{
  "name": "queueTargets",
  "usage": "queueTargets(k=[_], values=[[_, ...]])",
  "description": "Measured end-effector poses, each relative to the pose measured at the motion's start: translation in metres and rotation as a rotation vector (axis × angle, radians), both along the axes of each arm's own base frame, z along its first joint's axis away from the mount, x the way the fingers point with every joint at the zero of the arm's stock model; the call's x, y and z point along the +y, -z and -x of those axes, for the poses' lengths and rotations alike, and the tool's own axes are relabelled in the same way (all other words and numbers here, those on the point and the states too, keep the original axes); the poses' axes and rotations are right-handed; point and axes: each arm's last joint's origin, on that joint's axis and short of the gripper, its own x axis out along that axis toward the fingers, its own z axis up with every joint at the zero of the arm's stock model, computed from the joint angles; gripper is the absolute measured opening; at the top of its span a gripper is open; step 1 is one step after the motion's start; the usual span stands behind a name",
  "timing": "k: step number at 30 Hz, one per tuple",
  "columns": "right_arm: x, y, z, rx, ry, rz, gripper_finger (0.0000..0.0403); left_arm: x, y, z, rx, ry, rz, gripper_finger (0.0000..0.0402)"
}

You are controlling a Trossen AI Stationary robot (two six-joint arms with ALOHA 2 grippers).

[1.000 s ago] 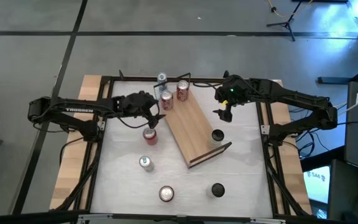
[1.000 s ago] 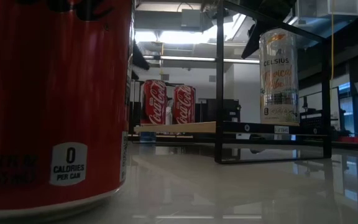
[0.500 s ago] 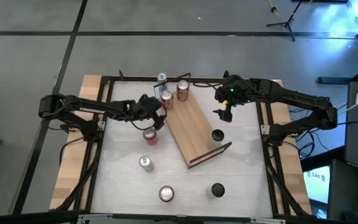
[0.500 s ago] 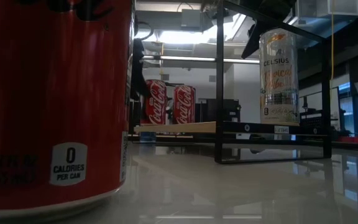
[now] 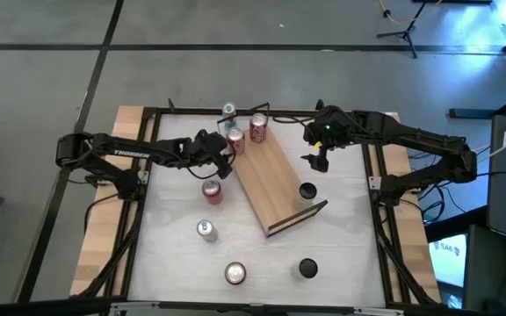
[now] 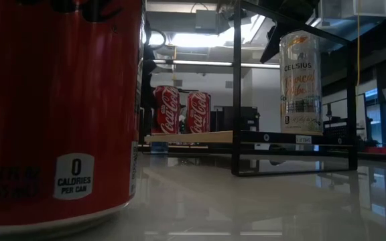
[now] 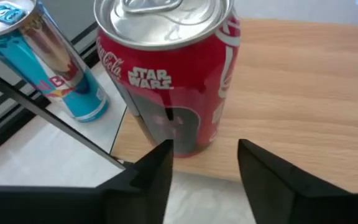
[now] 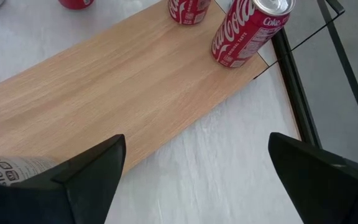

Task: Place canned beverage on shelf
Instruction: Put the red white soda can on the shelf aligned with the other red white soda can

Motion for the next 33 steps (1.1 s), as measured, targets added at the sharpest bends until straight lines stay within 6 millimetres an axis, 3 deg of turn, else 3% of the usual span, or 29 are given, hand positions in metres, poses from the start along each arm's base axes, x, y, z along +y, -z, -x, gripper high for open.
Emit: queueTargets(k=[11,24,33], values=[[0.0,0.0,0.0,0.0,0.0,0.0,0.039,0.011,-0.003,0.0,-0.039,-0.011,0.006,0.0104],[0.0,0.0,0.0,0.0,0.0,0.0,0.039,0.022,-0.004,0.003,-0.064,-0.052,-0.002,0.0098],[0.0,0.0,0.0,0.0,0.0,0.0,0.039,0.018,0.0,0.004,-0.042,0.05,0.106,0.0098]])
